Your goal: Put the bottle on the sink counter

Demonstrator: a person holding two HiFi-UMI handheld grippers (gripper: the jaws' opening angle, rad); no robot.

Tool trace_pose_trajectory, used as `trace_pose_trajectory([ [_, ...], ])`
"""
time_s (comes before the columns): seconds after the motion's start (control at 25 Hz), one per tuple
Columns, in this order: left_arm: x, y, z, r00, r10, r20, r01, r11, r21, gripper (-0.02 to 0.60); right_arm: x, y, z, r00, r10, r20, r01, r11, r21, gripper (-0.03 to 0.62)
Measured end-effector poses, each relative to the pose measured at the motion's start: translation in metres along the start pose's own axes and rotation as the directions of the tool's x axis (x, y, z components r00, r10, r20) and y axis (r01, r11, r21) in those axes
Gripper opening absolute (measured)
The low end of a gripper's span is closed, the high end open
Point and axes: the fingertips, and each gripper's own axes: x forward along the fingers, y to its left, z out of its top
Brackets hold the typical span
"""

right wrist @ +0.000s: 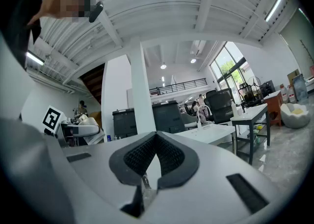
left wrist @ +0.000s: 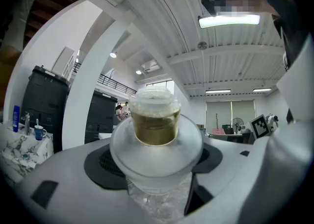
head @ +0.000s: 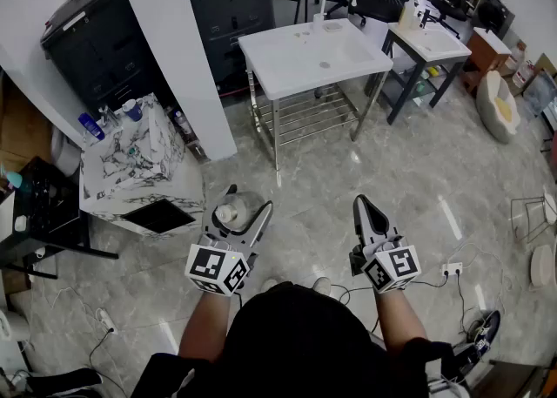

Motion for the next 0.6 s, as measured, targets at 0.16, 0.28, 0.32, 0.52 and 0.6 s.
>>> trace_pose_trajectory([
  [0.16, 0.002, -0.001, 0.005, 1.000, 0.009, 0.011, -0.009, 1.000, -0.003, 0.354, 0.004, -0.003, 0.005, 1.000, 0.007, -0.004, -0.007, 1.000, -0.003, 0.029],
  [0.28, 0.002, 0.000, 0.005, 1.000, 0.008, 0.010, -0.008, 1.000, -0.002, 0.354, 0.006, -0.002, 0.002, 1.000, 0.018, -0.009, -0.018, 1.000, -0.002, 0.029],
  [0.32, 0.002, 0.000, 0.004, 1.000, 0.008, 0.008, -0.008, 1.000, -0.001, 0.354, 0.007, -0.001, 0.002, 1.000, 0.019, -0.011, -0.019, 1.000, -0.001, 0.029],
  [0.52, 0.004, 0.007, 0.003, 1.000, -0.005, 0.008, 0.006, 1.000, -0.005, 0.354, 0.017, 0.003, 0.001, 1.000, 0.019, -0.010, -0.019, 1.000, 0.002, 0.029],
  [0.6, 0.004, 0.011, 0.005, 1.000, -0.015, 0.009, 0.015, 1.000, -0.007, 0.354, 0.021, 0.007, 0.002, 0.999, 0.035, 0.002, -0.035, 0.999, 0.008, 0.031],
])
